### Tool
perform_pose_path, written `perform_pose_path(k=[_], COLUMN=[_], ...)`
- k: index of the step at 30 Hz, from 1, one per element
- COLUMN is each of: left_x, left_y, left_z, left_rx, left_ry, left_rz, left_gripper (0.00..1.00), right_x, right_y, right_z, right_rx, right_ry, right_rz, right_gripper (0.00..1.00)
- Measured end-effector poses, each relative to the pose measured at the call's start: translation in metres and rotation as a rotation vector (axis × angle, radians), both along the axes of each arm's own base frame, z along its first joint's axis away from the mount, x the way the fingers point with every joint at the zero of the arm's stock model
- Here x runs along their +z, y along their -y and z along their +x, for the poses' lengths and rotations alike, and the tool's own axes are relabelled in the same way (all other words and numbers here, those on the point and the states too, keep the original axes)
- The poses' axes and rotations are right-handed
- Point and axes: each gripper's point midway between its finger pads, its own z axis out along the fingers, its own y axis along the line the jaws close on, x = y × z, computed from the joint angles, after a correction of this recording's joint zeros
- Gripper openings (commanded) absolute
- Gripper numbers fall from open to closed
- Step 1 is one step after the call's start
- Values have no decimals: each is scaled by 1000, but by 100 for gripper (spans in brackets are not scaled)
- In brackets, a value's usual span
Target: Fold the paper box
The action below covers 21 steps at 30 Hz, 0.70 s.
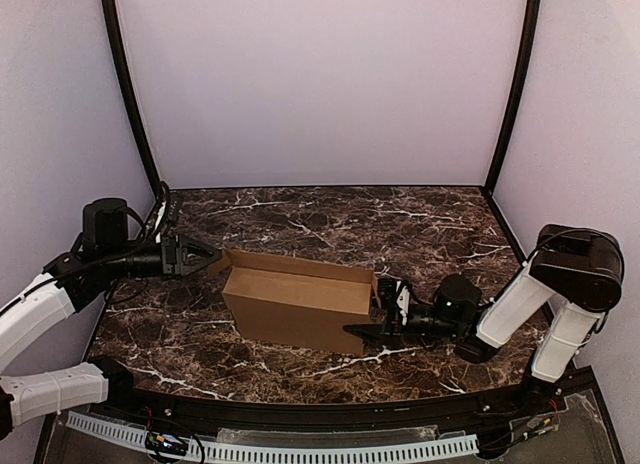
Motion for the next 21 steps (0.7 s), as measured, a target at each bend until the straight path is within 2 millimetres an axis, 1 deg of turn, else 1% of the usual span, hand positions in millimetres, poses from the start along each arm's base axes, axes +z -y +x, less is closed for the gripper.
perform_pose_path(k=[4, 15, 21], left_x=[-4, -9, -14], left_y=[2, 11, 14], left_z=[-3, -9, -8], left_rx=[-12, -41, -33], left_ry=[-14, -27, -34], left_rz=[9, 24, 43], left_gripper=[43, 41, 41], right_x=[0, 0, 0], right_y=[0, -1, -1], right_z=[0, 1, 1], right_rx=[0, 0, 0], right_ry=[0, -1, -4], right_rz=[0, 0, 2], right_gripper=[61, 61, 61])
